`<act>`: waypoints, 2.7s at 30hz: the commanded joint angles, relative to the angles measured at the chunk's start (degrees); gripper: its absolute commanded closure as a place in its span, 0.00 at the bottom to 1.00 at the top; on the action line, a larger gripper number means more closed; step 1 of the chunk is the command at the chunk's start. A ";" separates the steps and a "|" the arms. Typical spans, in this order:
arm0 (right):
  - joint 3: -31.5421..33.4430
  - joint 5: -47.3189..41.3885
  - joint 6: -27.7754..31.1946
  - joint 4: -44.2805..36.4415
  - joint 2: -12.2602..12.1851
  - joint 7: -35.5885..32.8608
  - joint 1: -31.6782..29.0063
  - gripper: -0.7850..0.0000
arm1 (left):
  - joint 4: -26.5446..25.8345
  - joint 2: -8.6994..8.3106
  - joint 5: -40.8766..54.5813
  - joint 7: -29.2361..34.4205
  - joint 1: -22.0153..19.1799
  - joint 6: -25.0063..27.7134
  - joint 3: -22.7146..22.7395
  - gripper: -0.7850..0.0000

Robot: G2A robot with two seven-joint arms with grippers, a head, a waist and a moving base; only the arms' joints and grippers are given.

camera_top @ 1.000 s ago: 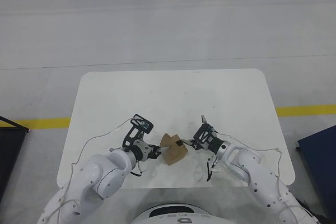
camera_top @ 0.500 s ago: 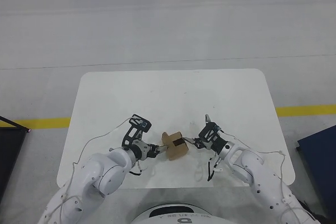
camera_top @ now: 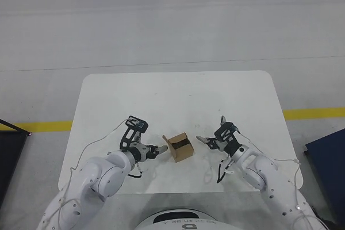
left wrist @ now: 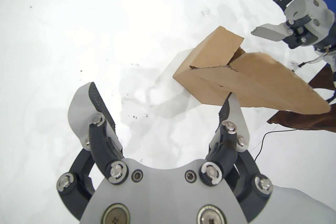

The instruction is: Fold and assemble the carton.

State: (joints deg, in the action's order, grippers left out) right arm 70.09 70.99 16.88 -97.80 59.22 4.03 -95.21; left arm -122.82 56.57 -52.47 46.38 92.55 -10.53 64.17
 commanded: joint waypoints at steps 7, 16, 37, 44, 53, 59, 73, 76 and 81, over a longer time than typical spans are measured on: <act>0.11 0.00 0.05 -0.09 0.04 -0.09 0.02 0.00 | -0.60 0.12 -0.46 -0.39 0.40 0.58 0.54 0.00; -0.21 1.27 -0.31 0.66 0.24 -3.15 1.38 0.00 | -0.31 0.52 0.03 -0.23 -1.23 1.69 0.22 0.00; -8.14 5.70 1.37 5.71 2.35 -5.73 9.59 0.00 | 4.35 2.41 -1.14 2.45 -8.76 2.22 -5.37 0.00; -8.24 6.49 2.26 5.29 2.46 -5.99 9.67 0.00 | 5.99 2.82 -1.78 3.85 -9.82 1.68 -6.17 0.00; -8.26 6.80 3.07 4.93 2.62 -6.23 9.79 0.00 | 7.40 3.10 -2.83 6.04 -10.21 1.35 -6.38 0.00; -7.83 6.89 3.27 4.78 2.66 -6.44 9.78 0.00 | 7.67 3.28 -3.29 7.20 -10.42 1.73 -6.68 0.00; -4.91 4.07 1.92 4.48 2.66 -6.66 9.08 0.00 | 4.73 2.72 -0.61 7.77 -5.35 -1.93 -0.16 0.00; -5.22 3.63 1.38 4.94 2.89 -7.24 9.78 0.00 | 4.46 2.68 1.61 5.79 -4.08 -2.61 1.90 0.00; -7.06 3.43 0.10 7.08 3.59 -8.67 12.13 0.00 | 4.04 2.85 2.71 4.30 -5.26 -1.19 2.47 0.00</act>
State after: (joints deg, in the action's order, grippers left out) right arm 63.39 74.50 17.14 -91.13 62.69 -4.50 -83.58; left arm -118.83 59.36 -49.83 50.92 87.75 -11.94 66.78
